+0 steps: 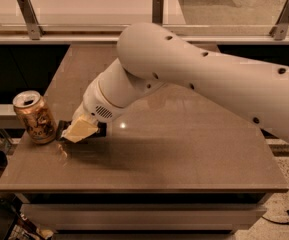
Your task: Move rxbar chocolate near orange can
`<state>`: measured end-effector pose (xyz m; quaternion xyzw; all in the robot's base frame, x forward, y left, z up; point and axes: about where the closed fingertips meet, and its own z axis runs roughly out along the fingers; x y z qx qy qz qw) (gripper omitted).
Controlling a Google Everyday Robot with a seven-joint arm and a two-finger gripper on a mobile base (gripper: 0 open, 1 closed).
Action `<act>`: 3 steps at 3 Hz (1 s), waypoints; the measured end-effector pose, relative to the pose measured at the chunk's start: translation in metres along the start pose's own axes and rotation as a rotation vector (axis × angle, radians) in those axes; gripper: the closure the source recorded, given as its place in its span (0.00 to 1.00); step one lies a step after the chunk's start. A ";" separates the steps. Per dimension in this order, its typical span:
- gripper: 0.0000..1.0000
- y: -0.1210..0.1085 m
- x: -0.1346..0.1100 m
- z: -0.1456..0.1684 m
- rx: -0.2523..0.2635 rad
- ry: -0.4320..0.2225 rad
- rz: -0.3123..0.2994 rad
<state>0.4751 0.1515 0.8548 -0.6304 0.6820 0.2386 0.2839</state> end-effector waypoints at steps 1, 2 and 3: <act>0.13 0.001 -0.001 0.000 0.001 0.001 -0.004; 0.00 0.003 -0.003 -0.001 0.001 0.001 -0.007; 0.00 0.003 -0.003 -0.001 0.001 0.001 -0.007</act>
Offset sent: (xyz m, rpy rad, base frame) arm -0.0011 0.0007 0.0010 -0.0008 -0.0024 0.0019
